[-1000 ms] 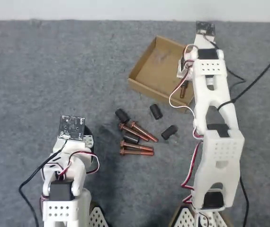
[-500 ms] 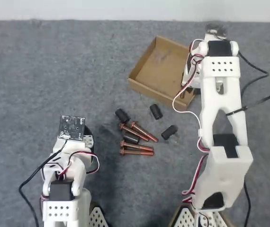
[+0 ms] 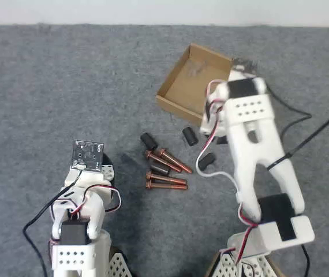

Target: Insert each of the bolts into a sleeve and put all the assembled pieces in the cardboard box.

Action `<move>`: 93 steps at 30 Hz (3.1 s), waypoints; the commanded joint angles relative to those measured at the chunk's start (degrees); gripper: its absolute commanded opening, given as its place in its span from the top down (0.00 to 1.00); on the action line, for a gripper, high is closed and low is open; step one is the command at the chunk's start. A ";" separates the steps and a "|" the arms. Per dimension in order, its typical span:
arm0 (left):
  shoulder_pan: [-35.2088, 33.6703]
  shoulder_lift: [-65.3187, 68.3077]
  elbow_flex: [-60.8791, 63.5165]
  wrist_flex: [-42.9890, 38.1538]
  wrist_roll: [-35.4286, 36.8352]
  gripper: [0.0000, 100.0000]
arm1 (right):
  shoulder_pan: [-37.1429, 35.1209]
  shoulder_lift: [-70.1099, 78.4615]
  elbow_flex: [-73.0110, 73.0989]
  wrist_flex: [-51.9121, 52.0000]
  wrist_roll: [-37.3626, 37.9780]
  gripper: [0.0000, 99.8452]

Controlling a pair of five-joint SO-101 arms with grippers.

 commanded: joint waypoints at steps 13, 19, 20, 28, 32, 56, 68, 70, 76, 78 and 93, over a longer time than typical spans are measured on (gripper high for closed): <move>0.26 -0.70 -0.75 0.18 -0.62 0.98 | -3.12 -4.18 11.78 -13.76 -6.95 0.99; 0.26 -0.70 -0.75 0.18 -0.62 0.98 | -4.97 -4.26 17.14 -21.93 -7.03 0.99; 0.26 -0.70 -0.75 0.18 -0.62 0.98 | -4.97 -4.26 17.32 -22.37 -7.03 0.98; 0.26 -0.70 -0.75 0.44 -0.62 0.98 | -8.48 -4.44 17.49 -21.41 -10.37 0.86; 0.26 -0.70 -0.75 0.44 -0.62 0.98 | -8.22 -4.18 17.49 -21.49 -12.13 0.92; 2.46 -0.70 -0.75 1.32 -0.70 0.98 | -5.41 9.10 16.62 -24.57 -12.75 0.93; 2.46 -0.70 -0.75 2.46 -0.70 0.98 | -6.55 14.73 16.35 -28.62 -12.40 0.84; 2.46 -0.70 -0.75 2.55 -0.70 0.98 | -7.08 14.73 16.53 -28.62 -12.40 0.87; 2.37 -0.70 -0.75 2.55 -0.70 0.98 | -6.81 14.73 16.35 -28.53 -12.40 0.99; 2.37 -0.70 -0.75 2.55 -0.70 0.98 | -6.73 14.20 16.44 -28.09 -12.40 0.99; 2.02 -0.70 -0.75 2.55 -0.70 0.98 | -9.10 -1.80 22.59 -18.68 8.53 0.99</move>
